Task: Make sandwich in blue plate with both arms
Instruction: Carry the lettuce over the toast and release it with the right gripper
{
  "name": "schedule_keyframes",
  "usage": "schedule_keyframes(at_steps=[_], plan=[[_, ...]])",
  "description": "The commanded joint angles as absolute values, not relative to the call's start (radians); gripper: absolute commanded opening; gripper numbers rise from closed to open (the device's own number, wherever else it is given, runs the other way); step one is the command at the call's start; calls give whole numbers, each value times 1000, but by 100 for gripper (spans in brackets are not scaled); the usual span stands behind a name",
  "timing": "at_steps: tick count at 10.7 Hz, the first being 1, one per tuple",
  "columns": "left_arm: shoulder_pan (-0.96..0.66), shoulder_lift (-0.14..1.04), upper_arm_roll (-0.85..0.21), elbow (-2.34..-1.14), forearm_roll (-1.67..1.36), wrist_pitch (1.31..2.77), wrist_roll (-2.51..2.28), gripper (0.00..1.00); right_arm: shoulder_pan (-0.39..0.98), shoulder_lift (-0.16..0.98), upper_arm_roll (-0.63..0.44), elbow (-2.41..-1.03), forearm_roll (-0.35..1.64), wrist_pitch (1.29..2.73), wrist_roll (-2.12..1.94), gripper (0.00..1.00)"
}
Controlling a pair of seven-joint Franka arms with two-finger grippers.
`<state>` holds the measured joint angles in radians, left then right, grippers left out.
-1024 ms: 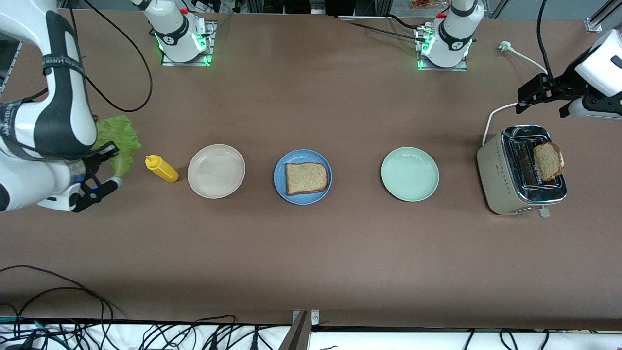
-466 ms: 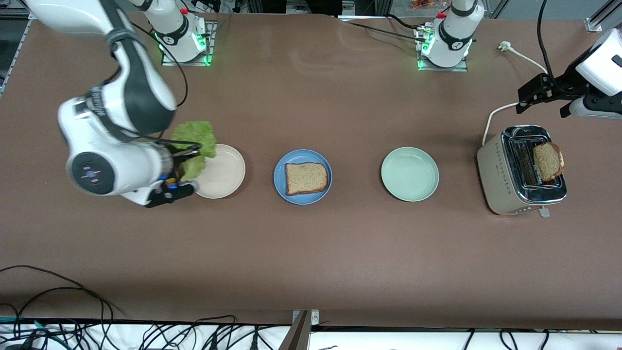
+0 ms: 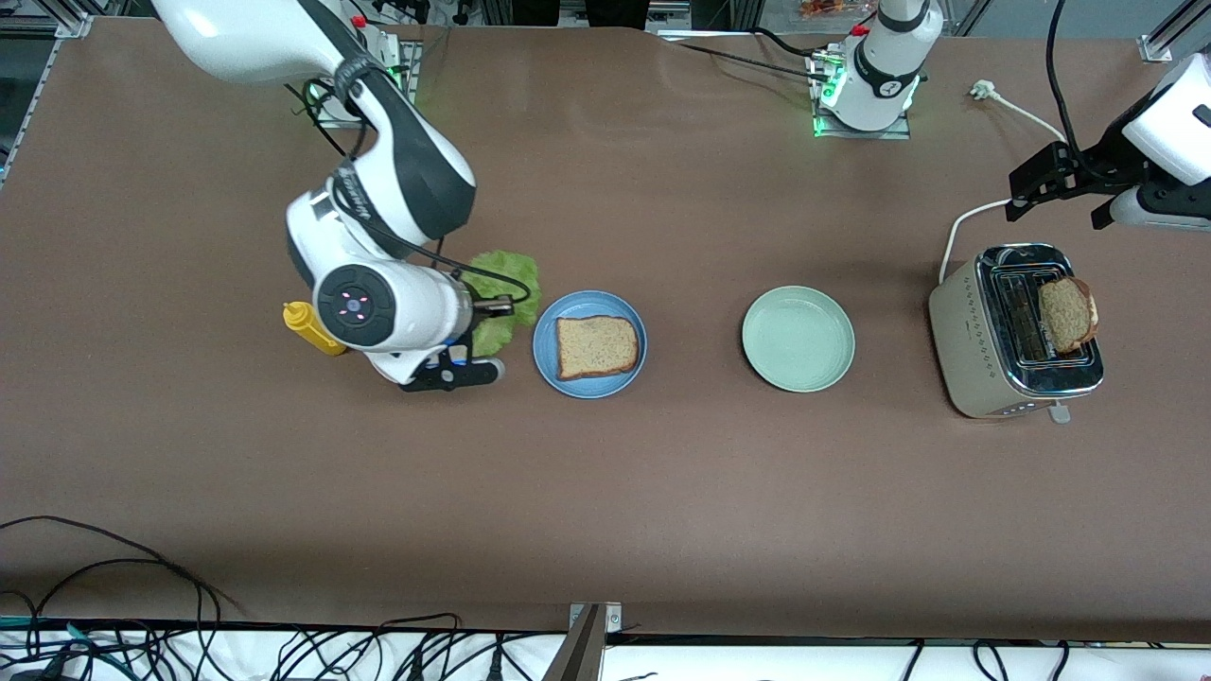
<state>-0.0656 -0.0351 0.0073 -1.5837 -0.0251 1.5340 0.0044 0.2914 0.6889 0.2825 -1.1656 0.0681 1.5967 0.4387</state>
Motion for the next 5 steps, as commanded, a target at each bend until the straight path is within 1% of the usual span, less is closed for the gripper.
schedule_keyframes(at_steps=[1, 3, 5], plan=[[-60, -57, 8, -1595, -40, 1548, 26, 100, 374, 758, 279, -1184, 78, 1750, 574, 0], [-60, -57, 8, -1597, -40, 1548, 26, 100, 385, 790, 278, -1218, 75, 1877, 577, 0], [-58, -57, 8, -1598, -35, 1548, 26, 100, 403, 836, 278, -1218, 75, 1946, 593, 0]])
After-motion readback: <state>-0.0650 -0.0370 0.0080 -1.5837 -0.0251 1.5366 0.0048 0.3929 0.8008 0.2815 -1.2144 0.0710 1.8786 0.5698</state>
